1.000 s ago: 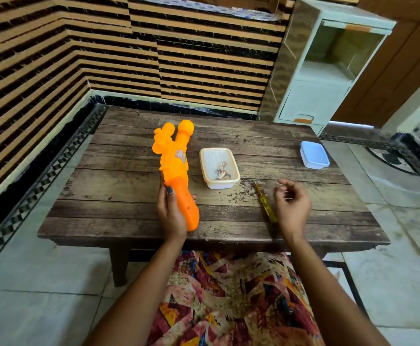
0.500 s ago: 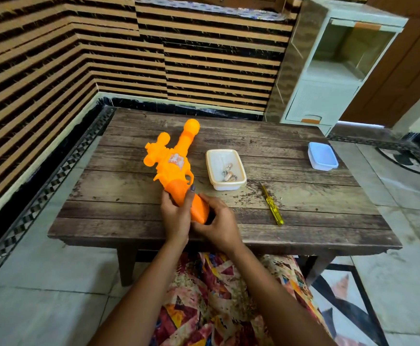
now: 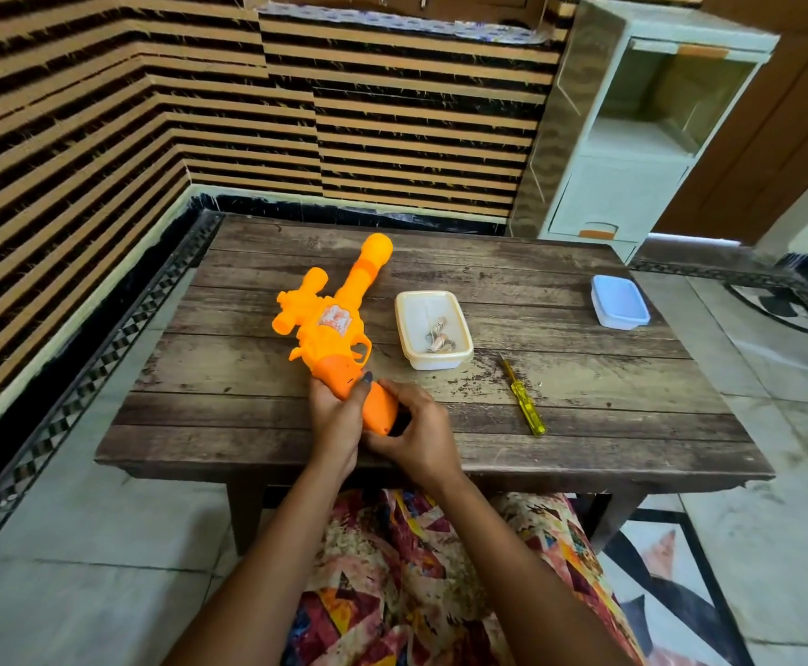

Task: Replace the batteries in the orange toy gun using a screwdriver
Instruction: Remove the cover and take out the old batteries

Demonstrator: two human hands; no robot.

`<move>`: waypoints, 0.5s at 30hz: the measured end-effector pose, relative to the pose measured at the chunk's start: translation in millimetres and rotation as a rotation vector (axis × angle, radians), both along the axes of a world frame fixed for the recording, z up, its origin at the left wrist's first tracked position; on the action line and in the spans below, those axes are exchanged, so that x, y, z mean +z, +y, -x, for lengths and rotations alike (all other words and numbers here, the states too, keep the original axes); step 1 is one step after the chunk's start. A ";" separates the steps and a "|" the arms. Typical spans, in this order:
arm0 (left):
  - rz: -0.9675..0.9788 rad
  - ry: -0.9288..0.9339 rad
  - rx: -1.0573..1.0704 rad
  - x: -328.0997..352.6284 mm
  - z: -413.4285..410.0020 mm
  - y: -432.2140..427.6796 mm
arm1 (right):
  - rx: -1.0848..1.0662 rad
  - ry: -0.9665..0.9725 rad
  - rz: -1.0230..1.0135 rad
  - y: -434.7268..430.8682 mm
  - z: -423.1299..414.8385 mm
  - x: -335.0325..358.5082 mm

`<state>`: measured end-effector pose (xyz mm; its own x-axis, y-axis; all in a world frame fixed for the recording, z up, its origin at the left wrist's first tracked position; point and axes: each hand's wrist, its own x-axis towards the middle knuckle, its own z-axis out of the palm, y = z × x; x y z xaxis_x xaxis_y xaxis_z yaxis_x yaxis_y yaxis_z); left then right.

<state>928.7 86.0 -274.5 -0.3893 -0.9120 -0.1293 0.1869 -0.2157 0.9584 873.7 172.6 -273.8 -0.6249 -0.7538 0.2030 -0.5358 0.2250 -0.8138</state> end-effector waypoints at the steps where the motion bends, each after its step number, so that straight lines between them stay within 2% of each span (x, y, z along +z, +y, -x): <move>1: -0.002 0.001 -0.001 -0.1 0.3 -0.2 | 0.001 -0.002 0.002 0.4 0.0 0.5; 15: -0.002 -0.034 -0.067 5.1 -4.8 -0.7 | 0.024 -0.013 0.020 1.1 0.7 -0.7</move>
<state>933.5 85.3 -269.4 -0.4452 -0.8836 -0.1448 0.1397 -0.2283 0.9635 873.0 173.7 -274.5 -0.6092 -0.7647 0.2103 -0.5302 0.1955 -0.8250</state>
